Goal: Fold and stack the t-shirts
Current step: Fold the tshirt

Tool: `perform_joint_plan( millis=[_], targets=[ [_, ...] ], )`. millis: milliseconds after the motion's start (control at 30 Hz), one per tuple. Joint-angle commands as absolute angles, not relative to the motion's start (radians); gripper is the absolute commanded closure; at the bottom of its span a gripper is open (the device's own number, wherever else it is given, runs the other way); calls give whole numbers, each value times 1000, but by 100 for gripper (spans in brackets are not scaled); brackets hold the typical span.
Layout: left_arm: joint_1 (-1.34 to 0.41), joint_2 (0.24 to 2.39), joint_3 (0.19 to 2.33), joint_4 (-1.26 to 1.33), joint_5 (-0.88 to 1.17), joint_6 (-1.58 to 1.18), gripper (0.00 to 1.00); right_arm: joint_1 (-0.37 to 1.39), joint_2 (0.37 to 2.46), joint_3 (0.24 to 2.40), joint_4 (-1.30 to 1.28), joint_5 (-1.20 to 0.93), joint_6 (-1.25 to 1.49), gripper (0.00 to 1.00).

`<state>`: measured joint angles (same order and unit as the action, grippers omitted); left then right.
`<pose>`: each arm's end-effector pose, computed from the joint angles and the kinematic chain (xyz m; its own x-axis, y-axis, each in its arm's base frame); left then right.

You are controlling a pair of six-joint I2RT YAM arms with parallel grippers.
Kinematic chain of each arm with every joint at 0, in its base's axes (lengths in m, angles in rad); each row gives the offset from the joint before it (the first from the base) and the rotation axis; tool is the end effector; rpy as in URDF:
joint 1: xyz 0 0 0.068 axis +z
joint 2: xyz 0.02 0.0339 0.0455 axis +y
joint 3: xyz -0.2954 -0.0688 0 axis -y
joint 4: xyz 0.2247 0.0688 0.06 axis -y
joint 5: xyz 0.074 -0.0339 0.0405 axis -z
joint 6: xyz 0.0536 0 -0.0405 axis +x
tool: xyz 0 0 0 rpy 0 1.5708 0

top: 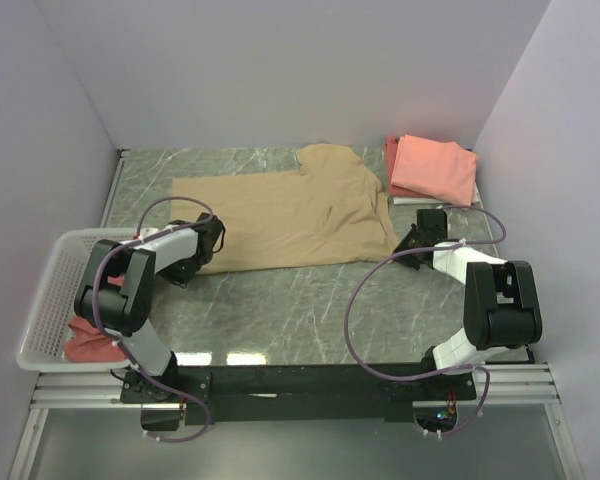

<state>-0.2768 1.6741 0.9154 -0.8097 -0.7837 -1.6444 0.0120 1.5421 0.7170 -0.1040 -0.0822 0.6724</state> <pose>0.2557 -0.0333 0.1843 -0.1207 -0.7001 -0.7038 -0.9734 0.2224 -0.0543 0.2843 0.0078 0.1823 -0.6647 0.6128 -0.4273 0.4511 0.7852 0.4243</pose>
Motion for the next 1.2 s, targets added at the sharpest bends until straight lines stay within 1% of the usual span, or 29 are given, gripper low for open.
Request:
perform_joint_plan(
  millis=[0, 33, 67, 100, 133, 167, 300, 500, 667, 900, 1100, 1167],
  targets=[
    [-281, 1689, 960, -805, -818, -1660, 48, 5, 1511, 727, -78, -94, 670, 95],
    [-281, 1697, 963, -799, -816, -1651, 52, 6, 1509, 726, -80, -94, 672, 97],
    [-281, 1700, 971, -786, -813, -1643, 57, 5, 1508, 727, -80, -94, 672, 100],
    [-281, 1704, 977, -784, -810, -1632, 75, 5, 1506, 729, -84, -98, 675, 100],
    [-281, 1710, 989, -770, -805, -1620, 89, 5, 1502, 729, -89, -103, 676, 100],
    [-281, 1713, 994, -764, -802, -1602, 98, 5, 1496, 730, -95, -103, 678, 100],
    [-284, 1683, 997, -756, -781, -1559, 99, 5, 1441, 723, -126, -101, 692, 100],
    [-296, 1550, 940, -761, -755, -1531, 99, 5, 1313, 723, -254, -51, 730, 100],
    [-327, 1474, 898, -788, -735, -1525, 99, -75, 1188, 670, -345, -74, 750, 100],
    [-400, 1352, 810, -860, -707, -1600, 99, -192, 990, 641, -552, -31, 753, 100],
    [-448, 1240, 706, -932, -664, -1686, 99, -219, 819, 603, -722, 51, 816, 100],
    [-459, 1198, 669, -960, -649, -1710, 99, -222, 793, 578, -768, 69, 833, 100]
  ],
)
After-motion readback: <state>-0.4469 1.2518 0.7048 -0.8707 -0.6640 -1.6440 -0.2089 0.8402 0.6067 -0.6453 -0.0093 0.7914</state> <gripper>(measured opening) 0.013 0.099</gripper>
